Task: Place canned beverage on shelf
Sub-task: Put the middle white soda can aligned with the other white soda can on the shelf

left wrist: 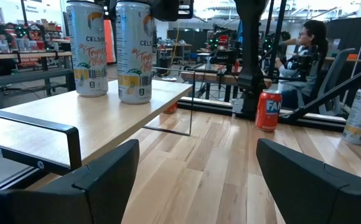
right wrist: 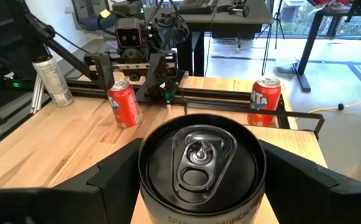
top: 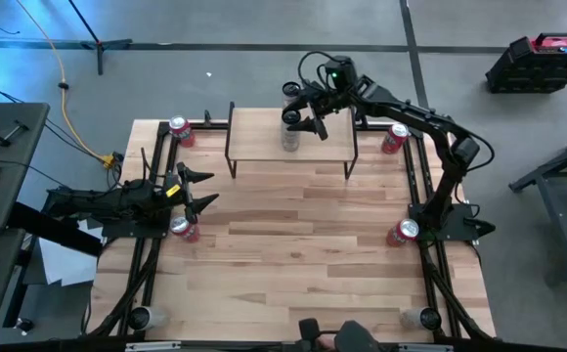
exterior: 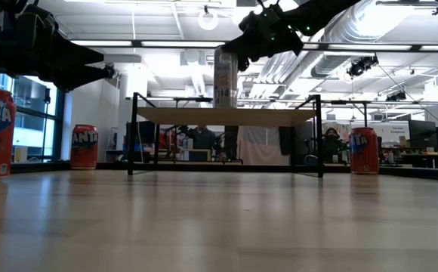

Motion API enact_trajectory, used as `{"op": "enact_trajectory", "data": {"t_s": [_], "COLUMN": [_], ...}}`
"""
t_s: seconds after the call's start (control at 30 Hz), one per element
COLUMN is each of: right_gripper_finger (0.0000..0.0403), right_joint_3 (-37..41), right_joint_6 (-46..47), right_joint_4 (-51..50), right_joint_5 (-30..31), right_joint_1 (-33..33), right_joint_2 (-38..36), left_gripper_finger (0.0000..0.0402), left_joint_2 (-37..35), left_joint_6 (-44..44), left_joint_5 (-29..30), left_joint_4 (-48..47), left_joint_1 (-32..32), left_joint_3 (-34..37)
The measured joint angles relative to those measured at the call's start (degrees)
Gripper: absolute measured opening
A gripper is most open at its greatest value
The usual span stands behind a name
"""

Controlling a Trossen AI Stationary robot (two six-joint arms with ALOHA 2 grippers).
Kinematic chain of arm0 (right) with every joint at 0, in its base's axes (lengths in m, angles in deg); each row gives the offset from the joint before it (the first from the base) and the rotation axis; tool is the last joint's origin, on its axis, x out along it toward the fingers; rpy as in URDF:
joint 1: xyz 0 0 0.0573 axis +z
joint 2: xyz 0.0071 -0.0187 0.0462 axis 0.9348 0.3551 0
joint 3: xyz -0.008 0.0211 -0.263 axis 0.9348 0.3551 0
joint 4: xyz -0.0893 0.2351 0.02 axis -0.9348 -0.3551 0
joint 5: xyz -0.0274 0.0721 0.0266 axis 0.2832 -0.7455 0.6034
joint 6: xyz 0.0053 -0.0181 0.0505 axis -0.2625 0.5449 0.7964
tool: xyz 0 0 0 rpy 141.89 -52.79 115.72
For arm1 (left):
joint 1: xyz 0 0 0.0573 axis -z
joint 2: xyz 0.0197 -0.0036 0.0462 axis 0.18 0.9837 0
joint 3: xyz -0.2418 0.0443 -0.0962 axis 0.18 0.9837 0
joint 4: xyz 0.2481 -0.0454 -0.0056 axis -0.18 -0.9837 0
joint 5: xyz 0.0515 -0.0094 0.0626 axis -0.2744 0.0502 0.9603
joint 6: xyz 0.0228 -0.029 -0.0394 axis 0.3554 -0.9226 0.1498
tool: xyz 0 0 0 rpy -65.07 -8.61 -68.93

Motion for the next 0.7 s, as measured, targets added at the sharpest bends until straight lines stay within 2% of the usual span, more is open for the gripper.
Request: {"op": "enact_trajectory", "data": {"t_s": [0.33,0.7], "right_gripper_finger": [0.028,0.028], "right_joint_3": [0.0,0.0], "right_joint_6": [-0.2,2.7], "right_joint_4": [-3.1,2.0], "right_joint_5": [1.0,2.2], "right_joint_1": [-0.1,0.1], "right_joint_2": [-2.4,-3.3], "left_gripper_finger": [0.0314,0.0314], "left_joint_2": [0.0,0.0], "left_joint_6": [0.0,0.0], "left_joint_5": [0.0,0.0], "left_joint_4": [0.0,0.0], "left_joint_1": [0.0,0.0], "left_joint_3": [0.0,0.0]}}
